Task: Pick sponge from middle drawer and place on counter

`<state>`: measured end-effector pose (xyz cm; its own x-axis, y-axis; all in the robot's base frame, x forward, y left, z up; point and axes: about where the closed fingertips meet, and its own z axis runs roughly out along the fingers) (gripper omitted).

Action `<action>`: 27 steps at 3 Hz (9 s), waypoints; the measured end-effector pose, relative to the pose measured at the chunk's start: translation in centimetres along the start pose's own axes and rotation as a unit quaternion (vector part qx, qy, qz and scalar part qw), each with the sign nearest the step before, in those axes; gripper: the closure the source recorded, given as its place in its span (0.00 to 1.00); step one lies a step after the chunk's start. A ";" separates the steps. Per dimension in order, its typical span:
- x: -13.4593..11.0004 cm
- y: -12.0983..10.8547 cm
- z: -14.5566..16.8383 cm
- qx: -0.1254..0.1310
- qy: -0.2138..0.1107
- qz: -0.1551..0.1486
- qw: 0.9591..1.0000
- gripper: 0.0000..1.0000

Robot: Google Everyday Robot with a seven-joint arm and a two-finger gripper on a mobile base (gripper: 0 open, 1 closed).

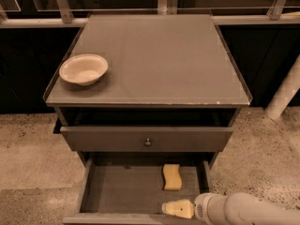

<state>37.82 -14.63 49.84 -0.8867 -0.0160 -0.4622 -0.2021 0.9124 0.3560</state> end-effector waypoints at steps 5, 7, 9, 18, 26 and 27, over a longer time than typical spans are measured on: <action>-1.7 -0.6 11.7 -0.006 -0.019 -0.014 1.000 0.00; -2.9 -2.0 15.5 0.012 -0.018 -0.039 0.999 0.00; -6.5 -4.7 17.7 0.062 -0.039 -0.076 0.994 0.00; -13.3 0.5 12.1 -0.120 -0.141 -0.185 0.965 1.00; -16.8 13.5 -15.7 -0.172 -0.234 -0.254 0.923 1.00; -17.7 13.8 -17.5 -0.164 -0.245 -0.234 0.927 1.00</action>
Offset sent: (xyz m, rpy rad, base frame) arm 0.0690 0.0534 -0.0954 0.0222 -0.0567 0.0548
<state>43.45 -8.90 77.22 -0.3912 -0.1172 -0.9128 -0.7030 0.6782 0.2142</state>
